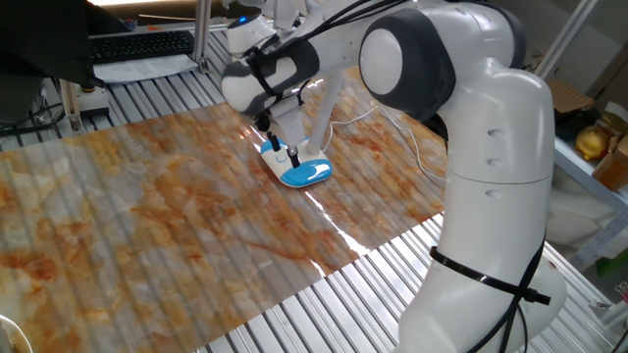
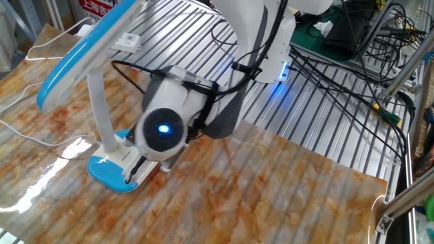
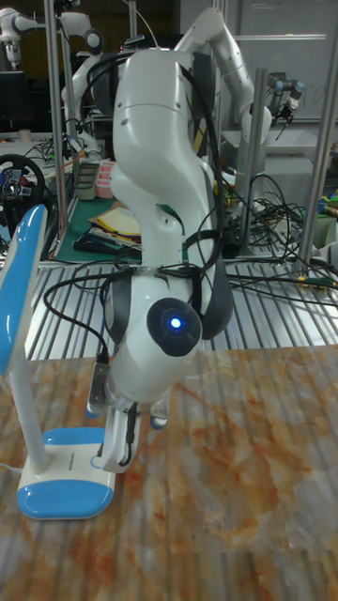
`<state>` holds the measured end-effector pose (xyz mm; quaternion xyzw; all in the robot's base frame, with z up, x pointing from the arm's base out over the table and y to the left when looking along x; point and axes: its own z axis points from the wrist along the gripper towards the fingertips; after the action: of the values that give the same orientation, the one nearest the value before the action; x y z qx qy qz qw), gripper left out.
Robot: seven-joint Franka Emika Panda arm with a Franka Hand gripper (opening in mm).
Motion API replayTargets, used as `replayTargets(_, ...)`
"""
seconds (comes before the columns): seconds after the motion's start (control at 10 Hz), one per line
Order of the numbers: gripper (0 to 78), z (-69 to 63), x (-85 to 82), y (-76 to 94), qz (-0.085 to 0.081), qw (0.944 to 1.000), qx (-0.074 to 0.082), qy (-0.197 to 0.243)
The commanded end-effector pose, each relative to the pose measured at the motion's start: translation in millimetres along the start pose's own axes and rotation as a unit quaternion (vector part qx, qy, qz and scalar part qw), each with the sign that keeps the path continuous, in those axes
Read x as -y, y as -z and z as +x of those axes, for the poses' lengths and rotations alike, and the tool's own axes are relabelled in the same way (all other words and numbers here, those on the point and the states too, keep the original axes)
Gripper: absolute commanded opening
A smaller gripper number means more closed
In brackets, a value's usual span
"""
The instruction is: Turn on the desk lamp by pressing the button
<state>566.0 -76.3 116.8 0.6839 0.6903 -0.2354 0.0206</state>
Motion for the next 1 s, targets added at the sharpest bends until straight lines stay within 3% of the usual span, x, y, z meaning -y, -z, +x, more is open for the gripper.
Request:
replayTargets(0.1, 77.4, 3.3, 6.1, 0.4, -0.001, 0.9998, 0.015, -0.012)
replayTargets(1.0, 77.4, 3.0, 8.6, -9.4, -0.003, 0.9998, 0.019, -0.003)
